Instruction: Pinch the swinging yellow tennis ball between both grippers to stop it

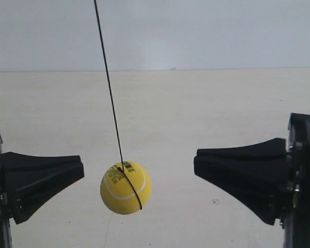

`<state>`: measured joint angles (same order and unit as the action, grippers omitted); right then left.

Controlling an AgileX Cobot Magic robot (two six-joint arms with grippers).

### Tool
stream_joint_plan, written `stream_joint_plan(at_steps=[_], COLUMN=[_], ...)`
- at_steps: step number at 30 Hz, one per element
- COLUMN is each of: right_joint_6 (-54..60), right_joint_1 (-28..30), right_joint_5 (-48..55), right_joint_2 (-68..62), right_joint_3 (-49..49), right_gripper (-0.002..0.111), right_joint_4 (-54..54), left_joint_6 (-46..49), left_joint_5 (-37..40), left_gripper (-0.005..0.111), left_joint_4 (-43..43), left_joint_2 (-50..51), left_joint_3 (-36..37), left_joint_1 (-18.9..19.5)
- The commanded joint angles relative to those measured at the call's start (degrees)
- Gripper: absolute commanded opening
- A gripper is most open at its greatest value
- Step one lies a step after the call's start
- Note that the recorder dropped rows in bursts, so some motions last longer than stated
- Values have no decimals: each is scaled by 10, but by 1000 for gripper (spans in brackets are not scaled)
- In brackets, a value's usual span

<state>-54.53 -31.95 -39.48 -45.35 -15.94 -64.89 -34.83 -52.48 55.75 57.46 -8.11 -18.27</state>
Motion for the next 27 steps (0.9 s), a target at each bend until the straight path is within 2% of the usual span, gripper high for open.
stream_joint_plan(at_steps=[1, 8, 15, 22, 27], right_joint_6=[-31, -81, -101, -117, -122], right_joint_1=[0, 0, 0, 0, 0], right_joint_5=[34, 131, 149, 208, 214], right_joint_2=[67, 177, 255, 310, 343], right_joint_3=[-1, -1, -1, -1, -1], right_gripper=[0, 0, 0, 0, 0], right_joint_4=[-2, -2, -10, -10, -10], left_joint_6=[-1, -1, -3, -25, -51], left_joint_5=[36, 125, 208, 312, 385], left_gripper=[5, 5, 5, 5, 5], left_joint_4=[-58, -141, -201, -217, -219], left_joint_2=[-63, -183, -299, -409, -483], left_joint_3=[23, 56, 76, 78, 78], left_joint_1=[-3, -3, -3, -3, -3])
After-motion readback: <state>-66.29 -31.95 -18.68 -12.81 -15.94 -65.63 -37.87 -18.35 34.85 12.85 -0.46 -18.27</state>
